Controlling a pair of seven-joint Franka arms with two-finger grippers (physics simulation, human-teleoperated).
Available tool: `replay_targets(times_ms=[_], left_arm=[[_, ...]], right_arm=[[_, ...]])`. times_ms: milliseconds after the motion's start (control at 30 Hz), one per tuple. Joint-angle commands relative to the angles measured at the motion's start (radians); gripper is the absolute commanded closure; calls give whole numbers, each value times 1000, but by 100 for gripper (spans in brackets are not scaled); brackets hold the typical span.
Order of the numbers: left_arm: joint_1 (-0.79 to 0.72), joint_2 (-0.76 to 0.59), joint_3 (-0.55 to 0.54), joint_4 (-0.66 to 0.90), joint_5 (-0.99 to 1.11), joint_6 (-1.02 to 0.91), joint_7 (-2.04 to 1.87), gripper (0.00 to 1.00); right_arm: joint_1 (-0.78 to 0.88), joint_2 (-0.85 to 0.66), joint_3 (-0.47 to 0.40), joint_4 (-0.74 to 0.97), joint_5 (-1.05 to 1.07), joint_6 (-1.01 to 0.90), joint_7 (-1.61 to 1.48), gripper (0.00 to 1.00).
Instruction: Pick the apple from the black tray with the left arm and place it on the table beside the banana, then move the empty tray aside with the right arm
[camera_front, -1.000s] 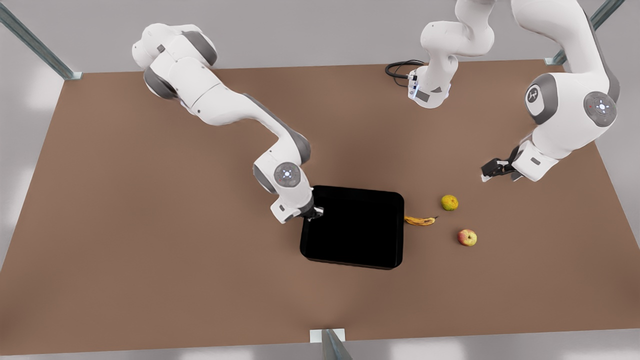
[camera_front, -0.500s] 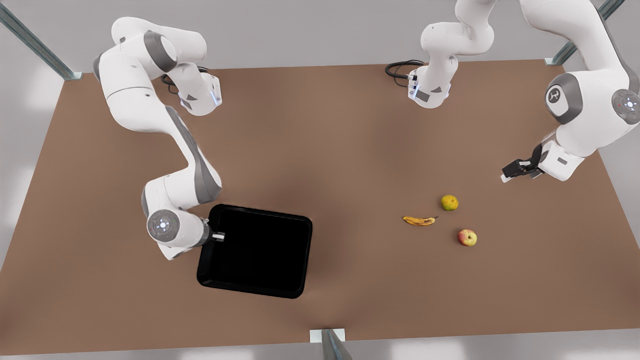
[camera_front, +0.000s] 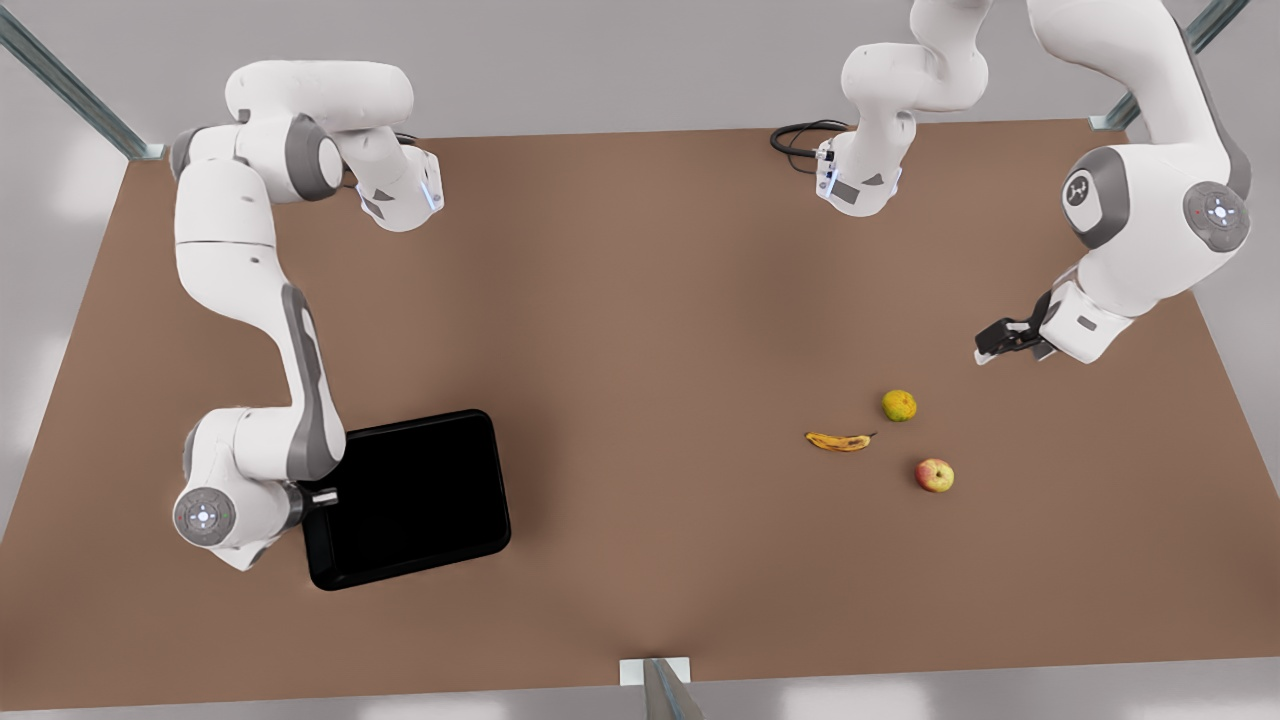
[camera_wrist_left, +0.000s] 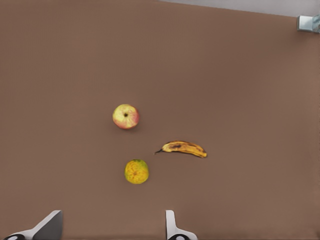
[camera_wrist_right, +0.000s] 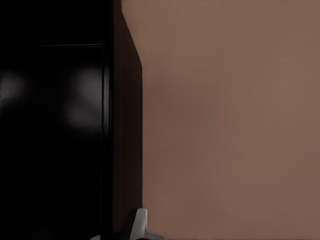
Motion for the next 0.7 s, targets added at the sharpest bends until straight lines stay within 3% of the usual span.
replay_targets(times_ms=[0, 33, 67, 100, 133, 233, 333, 400, 467, 667], left_arm=[[19, -2, 2, 1, 1, 0, -7, 0], [19, -2, 2, 1, 1, 1, -7, 0], [19, -2, 2, 1, 1, 0, -7, 0], [19, -2, 2, 1, 1, 0, -7, 0], [19, 0, 2, 1, 2, 0, -7, 0], [19, -2, 2, 1, 2, 0, -4, 0], [19, -2, 2, 1, 2, 0, -2, 0], [19, 0, 2, 1, 2, 0, -2, 0], [18, 8, 0, 19, 19, 0, -5, 0], [5, 51, -9, 82, 82, 0, -7, 0]], right_arm=[[0, 16, -7, 0, 5, 79, -622, 84], [0, 25, -7, 0, 5, 88, -622, 77], [1, 30, -7, 0, 4, 90, -622, 52], [1, 32, -5, 0, 5, 108, -615, 19], [1, 33, -5, 0, 5, 116, -610, 0], [8, 1, -5, 2, 4, 110, -621, 0], [63, -240, 52, 2, 10, -62, -572, 0], [49, -366, 207, -8, 10, -343, -251, 0], [-89, -456, 395, -58, -24, -518, -59, 3], [-108, -492, 395, -92, -70, -524, -52, 0]])
